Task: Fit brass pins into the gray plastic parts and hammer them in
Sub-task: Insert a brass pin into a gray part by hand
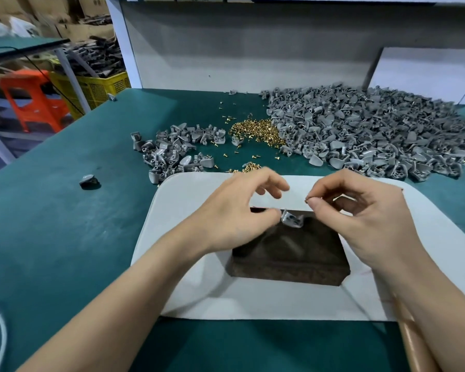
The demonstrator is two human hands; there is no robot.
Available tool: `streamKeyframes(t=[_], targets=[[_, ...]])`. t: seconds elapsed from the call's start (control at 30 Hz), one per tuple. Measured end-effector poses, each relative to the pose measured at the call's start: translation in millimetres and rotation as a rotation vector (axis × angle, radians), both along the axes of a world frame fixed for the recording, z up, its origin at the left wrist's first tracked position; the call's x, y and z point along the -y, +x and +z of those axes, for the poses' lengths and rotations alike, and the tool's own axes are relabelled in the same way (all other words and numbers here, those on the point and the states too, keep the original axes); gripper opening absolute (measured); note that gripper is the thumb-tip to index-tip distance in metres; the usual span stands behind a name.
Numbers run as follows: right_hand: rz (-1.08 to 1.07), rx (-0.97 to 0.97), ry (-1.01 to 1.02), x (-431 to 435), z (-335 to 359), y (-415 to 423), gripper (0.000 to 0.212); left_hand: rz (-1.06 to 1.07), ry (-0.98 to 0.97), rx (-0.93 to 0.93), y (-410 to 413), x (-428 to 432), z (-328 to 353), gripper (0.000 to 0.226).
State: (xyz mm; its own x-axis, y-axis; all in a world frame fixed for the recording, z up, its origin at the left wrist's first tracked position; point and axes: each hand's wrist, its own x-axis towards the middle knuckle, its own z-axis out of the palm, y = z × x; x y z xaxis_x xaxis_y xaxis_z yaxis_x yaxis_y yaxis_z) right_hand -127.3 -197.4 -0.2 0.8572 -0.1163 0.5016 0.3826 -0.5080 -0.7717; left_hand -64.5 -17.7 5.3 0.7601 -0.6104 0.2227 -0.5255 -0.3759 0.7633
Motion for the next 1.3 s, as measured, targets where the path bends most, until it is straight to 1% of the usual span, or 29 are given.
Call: streamKeyframes(t=[0.1,0.17,0.23,0.3,0.37,0.4,0.47,0.53,0.6,0.73,0.77,0.9,0.97,1.07,1.17,1.23,1.3], targets=[[-0.001,-0.048,-0.15,-1.5,-1.3,1.3,0.005,-0.032,0.101,0.02,-0.6,0.8,-3.2,0.023],[0.014,-0.081,-0.174,-2.6,-2.2,1.5,0.019,-0.036,0.094,0.038,-0.2,1.7,-3.5,0.016],[0.014,-0.122,-0.183,-3.7,-1.8,1.8,0.022,-0.035,0.046,0.051,1.5,0.9,-3.1,0.013],[-0.005,-0.151,-0.155,-2.6,-1.5,1.6,0.014,-0.044,-0.002,0.07,2.1,0.9,-2.2,0.014],[-0.035,-0.164,-0.16,-1.8,-0.7,1.4,0.002,-0.068,-0.068,0.056,1.8,2.4,-1.6,0.014],[-0.041,-0.159,-0.157,-2.4,0.0,1.1,0.003,-0.079,-0.111,0.035,1.3,3.1,-1.9,0.015],[-0.024,-0.136,-0.117,-3.9,0.4,0.6,0.004,-0.077,-0.178,0.023,-0.2,4.5,-3.0,0.018],[-0.018,-0.119,-0.062,-3.5,-0.8,1.5,0.014,-0.038,-0.192,0.081,0.0,5.3,-3.8,0.02],[0.021,-0.134,0.054,-2.0,-2.7,2.8,0.018,-0.01,-0.2,0.137,-0.4,5.7,-3.2,0.022],[0.108,-0.154,0.271,-4.9,-3.9,2.3,0.016,-0.036,-0.237,0.256,-3.0,8.4,-3.4,0.008],[0.104,-0.149,0.306,-5.6,-4.3,2.1,0.016,-0.031,-0.232,0.294,-4.3,9.2,-3.7,0.009],[0.079,-0.151,0.42,-6.1,-1.9,1.7,0.017,-0.02,-0.193,0.406,-5.7,9.6,-3.7,0.023],[0.09,-0.162,0.418,-7.9,-1.0,0.8,0.022,-0.018,-0.18,0.417,-5.6,10.0,-3.5,0.036],[0.094,-0.171,0.386,-10.5,-1.5,-0.3,0.024,-0.032,-0.242,0.345,-8.5,11.5,-4.2,0.051],[0.051,-0.174,0.3,-8.0,-1.5,-0.1,0.018,-0.043,-0.34,0.164,-12.8,13.9,-4.7,0.057],[0.051,-0.154,0.318,-7.8,-0.4,-0.6,0.01,-0.038,-0.408,-0.022,-14.0,14.3,-4.2,0.052],[0.05,-0.135,0.349,-8.5,0.4,-1.8,0.004,-0.021,-0.454,-0.188,-13.4,13.6,-2.9,0.041]])
